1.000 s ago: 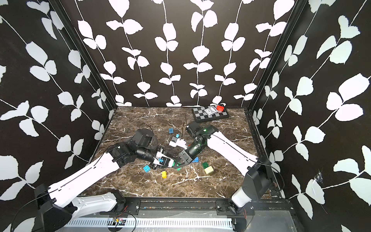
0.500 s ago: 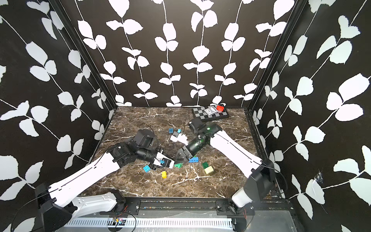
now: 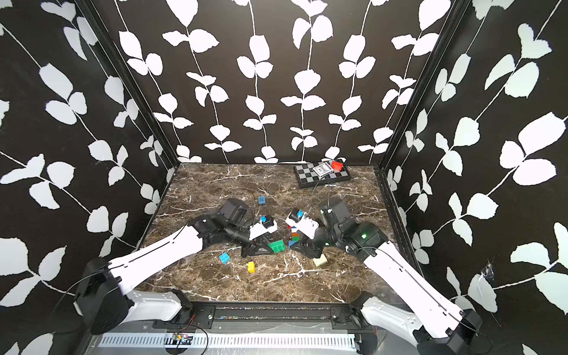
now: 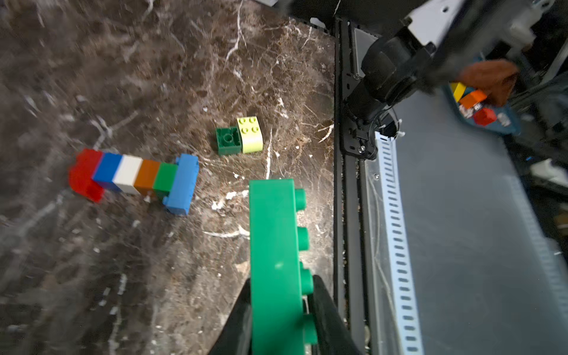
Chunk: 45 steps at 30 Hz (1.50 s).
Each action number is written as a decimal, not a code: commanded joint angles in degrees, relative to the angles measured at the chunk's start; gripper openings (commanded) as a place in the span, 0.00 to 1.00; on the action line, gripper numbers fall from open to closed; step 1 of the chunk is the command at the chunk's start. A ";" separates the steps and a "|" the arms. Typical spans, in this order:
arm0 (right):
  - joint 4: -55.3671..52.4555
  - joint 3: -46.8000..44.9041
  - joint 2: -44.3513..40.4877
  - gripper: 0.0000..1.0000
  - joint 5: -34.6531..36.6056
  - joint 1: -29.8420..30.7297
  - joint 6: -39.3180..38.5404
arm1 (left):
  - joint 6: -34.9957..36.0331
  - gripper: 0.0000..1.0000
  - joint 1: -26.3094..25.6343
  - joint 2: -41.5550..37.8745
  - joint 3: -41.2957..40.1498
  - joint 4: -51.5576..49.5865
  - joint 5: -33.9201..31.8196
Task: Assemble the number 1 with lego
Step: Place the lego brick at the center of the board.
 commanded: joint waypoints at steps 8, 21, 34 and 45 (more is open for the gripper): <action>2.74 -2.98 2.29 0.66 14.56 11.66 -38.94 | -16.03 0.00 1.81 5.53 3.40 1.98 14.02; 10.51 -4.45 8.18 0.52 20.14 16.09 -42.96 | -18.05 0.00 1.81 6.94 3.58 2.71 21.08; 13.52 -7.44 7.26 0.25 22.36 16.58 -43.42 | -16.52 0.00 1.81 6.69 3.57 1.45 26.44; 12.45 -11.42 3.12 0.12 18.56 16.14 -30.47 | -13.62 0.98 7.23 -5.69 -3.58 2.91 8.68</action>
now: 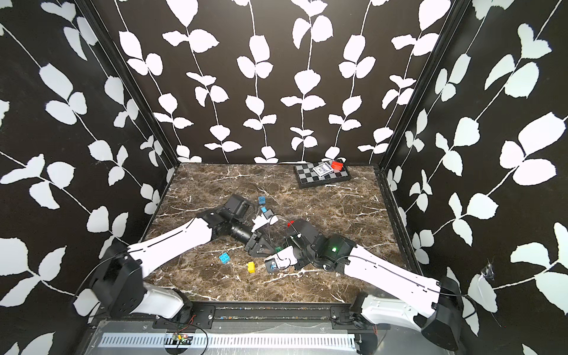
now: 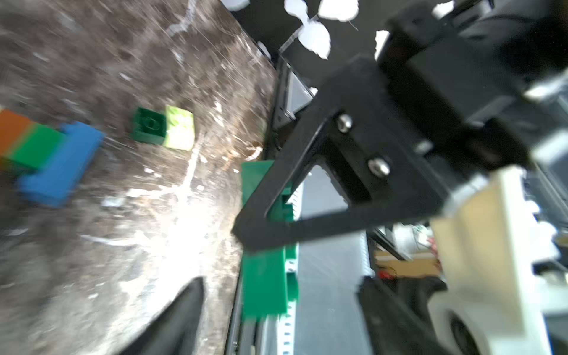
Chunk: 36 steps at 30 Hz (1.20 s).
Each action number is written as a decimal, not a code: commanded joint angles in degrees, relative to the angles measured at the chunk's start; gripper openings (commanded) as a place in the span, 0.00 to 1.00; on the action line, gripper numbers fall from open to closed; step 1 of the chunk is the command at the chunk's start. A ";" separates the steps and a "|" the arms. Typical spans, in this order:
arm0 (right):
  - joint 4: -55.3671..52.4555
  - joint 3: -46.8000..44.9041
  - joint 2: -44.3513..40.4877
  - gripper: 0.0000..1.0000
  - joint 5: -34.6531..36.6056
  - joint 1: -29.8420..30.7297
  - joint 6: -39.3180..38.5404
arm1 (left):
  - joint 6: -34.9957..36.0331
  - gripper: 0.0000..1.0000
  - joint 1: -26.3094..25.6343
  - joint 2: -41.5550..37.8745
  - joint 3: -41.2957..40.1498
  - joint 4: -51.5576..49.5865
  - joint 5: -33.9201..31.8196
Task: Assemble the number 1 with lego
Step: Place the lego brick at the center of the board.
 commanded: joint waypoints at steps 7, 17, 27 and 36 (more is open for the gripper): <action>12.75 -10.61 1.81 0.14 -10.52 -1.47 31.60 | -7.79 0.99 3.26 -19.57 -12.10 3.89 -53.36; 12.05 2.01 25.48 0.14 -11.43 -0.93 38.46 | -23.36 0.99 4.15 -21.27 -10.73 -6.11 -74.59; 12.27 7.20 37.29 0.20 -10.28 -1.36 34.96 | -30.10 0.99 5.56 -27.22 -14.92 -9.38 -78.51; 11.55 7.70 39.21 0.43 -10.72 -2.49 30.77 | -31.18 0.99 6.40 -27.21 -15.99 -10.26 -76.87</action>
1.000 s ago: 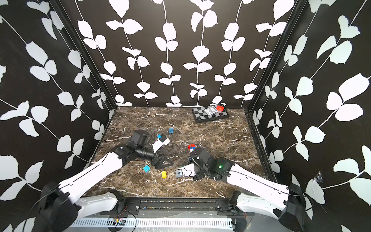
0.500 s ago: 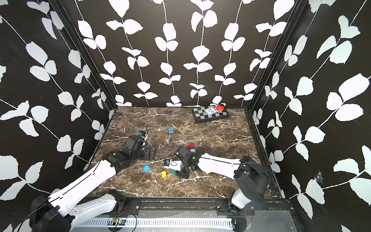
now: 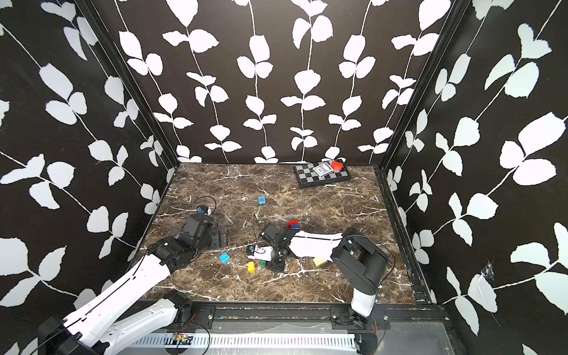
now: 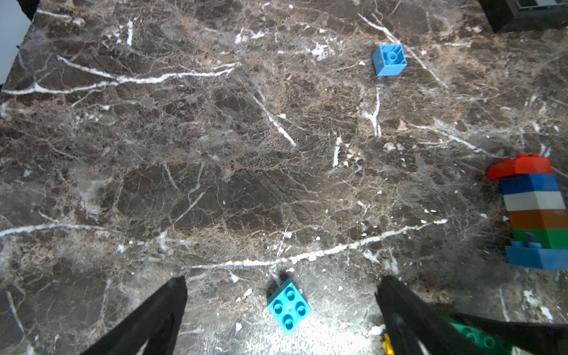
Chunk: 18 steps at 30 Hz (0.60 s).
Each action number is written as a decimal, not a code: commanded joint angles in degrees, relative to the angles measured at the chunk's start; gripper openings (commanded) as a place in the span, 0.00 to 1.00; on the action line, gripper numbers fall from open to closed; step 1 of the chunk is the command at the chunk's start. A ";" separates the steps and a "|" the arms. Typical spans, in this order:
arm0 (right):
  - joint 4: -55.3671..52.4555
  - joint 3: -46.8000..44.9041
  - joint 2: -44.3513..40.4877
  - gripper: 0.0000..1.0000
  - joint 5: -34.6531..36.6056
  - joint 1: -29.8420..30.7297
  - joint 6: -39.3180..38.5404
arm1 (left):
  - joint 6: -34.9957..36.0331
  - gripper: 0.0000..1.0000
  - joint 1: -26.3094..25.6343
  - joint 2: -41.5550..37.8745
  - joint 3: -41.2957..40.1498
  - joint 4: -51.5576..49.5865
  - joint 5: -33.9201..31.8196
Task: Assemble the number 1 with lego
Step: Place the lego brick at the center of the board.
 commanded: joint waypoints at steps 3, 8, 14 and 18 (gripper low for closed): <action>-0.02 2.02 -0.64 0.53 -0.54 -1.15 -3.09 | -0.89 0.99 0.59 0.29 -0.86 -1.59 0.36; -1.05 1.61 -4.87 0.59 -2.93 -1.80 -3.26 | -0.79 0.99 0.99 2.16 -0.12 -2.76 1.61; 5.79 -6.33 -19.07 0.61 -0.75 -4.24 8.84 | -2.93 0.99 1.17 7.61 2.06 -5.74 4.24; 9.45 -11.87 -28.77 0.60 5.66 -7.03 22.38 | -6.32 0.98 1.20 13.17 3.68 -7.00 7.48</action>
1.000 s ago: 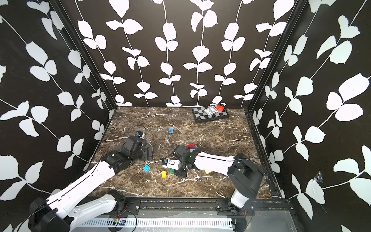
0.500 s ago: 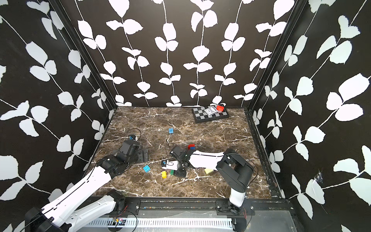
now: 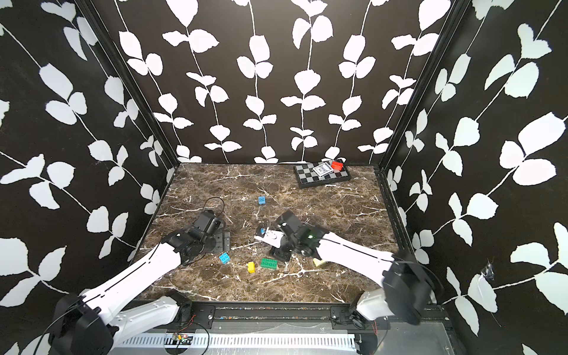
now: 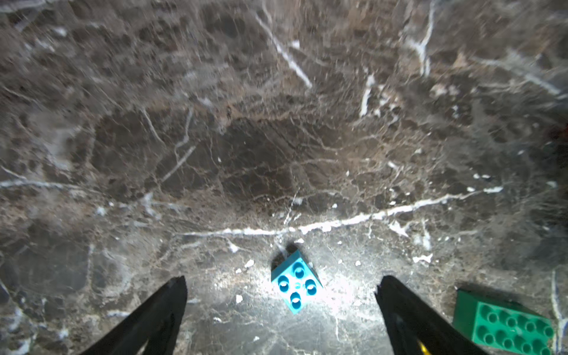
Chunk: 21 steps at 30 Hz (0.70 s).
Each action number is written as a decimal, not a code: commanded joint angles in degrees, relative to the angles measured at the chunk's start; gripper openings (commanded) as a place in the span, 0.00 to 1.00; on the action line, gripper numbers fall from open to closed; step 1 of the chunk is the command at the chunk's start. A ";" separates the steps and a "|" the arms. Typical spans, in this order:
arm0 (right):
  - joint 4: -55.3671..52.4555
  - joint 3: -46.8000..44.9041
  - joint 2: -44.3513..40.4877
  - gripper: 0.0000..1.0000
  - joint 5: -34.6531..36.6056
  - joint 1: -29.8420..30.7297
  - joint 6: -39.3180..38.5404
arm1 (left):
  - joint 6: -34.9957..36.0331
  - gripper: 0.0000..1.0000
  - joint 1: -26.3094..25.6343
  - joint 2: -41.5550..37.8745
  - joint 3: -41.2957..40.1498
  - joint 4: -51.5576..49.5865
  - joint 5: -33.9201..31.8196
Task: Assemble the number 1 with lego
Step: Place the lego brick at the center of the board.
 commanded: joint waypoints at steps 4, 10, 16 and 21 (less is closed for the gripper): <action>-1.53 -5.22 -9.17 0.55 12.92 -5.31 25.31 | -6.15 0.94 0.43 7.45 3.60 -2.90 5.05; -11.36 -3.62 -14.07 0.39 18.29 -12.48 36.81 | -12.28 0.87 0.43 12.43 5.10 -5.38 3.90; -12.29 -5.39 -17.04 0.39 16.42 -15.11 36.76 | -18.12 0.81 0.84 16.01 4.94 -4.49 5.45; -13.62 -5.45 -17.79 0.40 15.61 -15.74 35.63 | -23.28 0.75 1.36 17.57 2.84 -0.92 8.29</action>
